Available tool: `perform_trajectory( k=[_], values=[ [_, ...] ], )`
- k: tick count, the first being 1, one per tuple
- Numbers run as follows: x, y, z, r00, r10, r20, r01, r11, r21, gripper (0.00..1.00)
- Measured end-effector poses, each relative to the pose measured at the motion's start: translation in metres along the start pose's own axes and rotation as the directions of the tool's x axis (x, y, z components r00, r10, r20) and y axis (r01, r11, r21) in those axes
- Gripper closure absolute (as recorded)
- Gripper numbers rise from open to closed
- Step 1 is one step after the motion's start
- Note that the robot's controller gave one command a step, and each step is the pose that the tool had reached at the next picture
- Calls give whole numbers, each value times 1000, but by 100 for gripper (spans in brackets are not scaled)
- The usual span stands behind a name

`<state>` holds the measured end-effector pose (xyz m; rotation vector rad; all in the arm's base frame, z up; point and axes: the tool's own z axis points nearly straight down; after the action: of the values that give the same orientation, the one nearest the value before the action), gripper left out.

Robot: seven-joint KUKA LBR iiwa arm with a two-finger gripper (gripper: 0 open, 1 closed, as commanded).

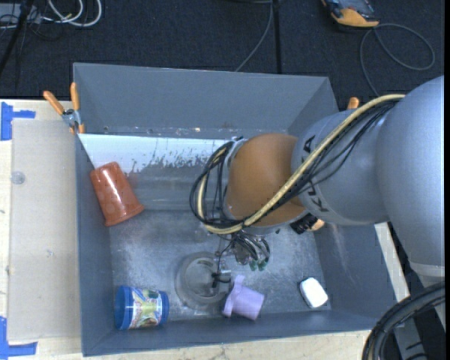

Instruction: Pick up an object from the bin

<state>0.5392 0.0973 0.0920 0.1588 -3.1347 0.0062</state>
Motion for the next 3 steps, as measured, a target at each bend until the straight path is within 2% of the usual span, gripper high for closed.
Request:
perform_trajectory(
  k=[1,2,3],
  values=[
    [28,-22,11,975,222,20,-222,975,-11,100],
    [28,-22,11,975,223,20,-222,975,-11,100],
    [33,-26,-75,975,221,18,-221,975,-11,100]
  ],
)
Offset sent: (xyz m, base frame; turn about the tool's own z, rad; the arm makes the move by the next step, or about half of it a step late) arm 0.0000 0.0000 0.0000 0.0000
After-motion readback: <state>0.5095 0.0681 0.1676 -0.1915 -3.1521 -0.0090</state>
